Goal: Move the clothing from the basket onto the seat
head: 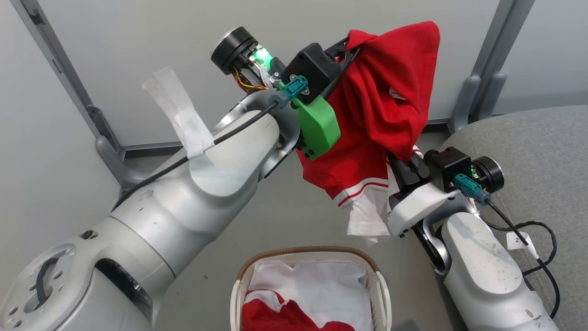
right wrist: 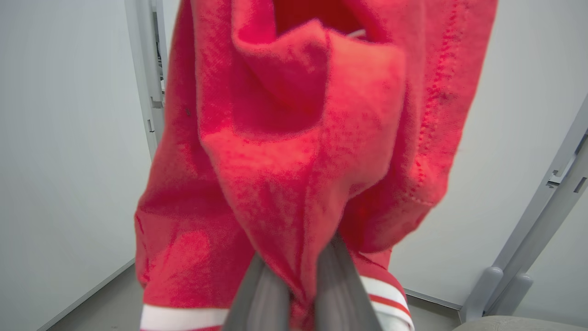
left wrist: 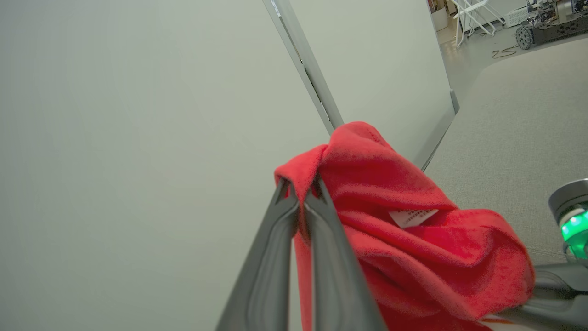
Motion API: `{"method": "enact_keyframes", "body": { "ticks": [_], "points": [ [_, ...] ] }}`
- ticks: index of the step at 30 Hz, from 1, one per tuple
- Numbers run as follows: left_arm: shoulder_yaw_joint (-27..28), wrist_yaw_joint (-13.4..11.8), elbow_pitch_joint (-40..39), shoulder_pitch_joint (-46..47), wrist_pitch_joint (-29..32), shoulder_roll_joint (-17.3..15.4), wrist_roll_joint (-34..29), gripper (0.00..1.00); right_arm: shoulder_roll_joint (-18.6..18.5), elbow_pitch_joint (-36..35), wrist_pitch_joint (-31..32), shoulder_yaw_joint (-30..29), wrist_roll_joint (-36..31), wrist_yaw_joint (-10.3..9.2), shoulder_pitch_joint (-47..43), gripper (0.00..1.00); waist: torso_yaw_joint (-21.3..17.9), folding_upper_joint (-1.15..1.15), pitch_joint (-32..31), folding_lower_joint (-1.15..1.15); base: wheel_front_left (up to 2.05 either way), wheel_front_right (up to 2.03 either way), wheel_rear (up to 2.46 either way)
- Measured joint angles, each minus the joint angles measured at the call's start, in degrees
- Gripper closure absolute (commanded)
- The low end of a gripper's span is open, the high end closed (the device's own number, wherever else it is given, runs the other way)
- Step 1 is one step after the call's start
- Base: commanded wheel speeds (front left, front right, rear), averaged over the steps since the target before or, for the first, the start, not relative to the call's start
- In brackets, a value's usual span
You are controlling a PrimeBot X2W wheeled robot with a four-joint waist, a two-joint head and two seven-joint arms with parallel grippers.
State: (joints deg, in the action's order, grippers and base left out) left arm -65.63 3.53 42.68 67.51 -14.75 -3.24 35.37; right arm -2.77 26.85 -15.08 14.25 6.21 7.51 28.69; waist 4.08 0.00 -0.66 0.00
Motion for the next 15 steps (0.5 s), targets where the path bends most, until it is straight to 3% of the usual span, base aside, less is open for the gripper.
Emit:
{"method": "enact_keyframes", "body": {
  "ticks": [15],
  "points": [
    [4.76, 0.59, 0.93, -5.52, -0.40, -1.29, 0.38, 1.00, 0.00, -0.24, 0.00, -1.44, -1.18, 0.00, -0.99, 1.00, -0.09, 0.00, -0.12, 0.00, 0.00, 0.00, 0.00]
  ]
}}
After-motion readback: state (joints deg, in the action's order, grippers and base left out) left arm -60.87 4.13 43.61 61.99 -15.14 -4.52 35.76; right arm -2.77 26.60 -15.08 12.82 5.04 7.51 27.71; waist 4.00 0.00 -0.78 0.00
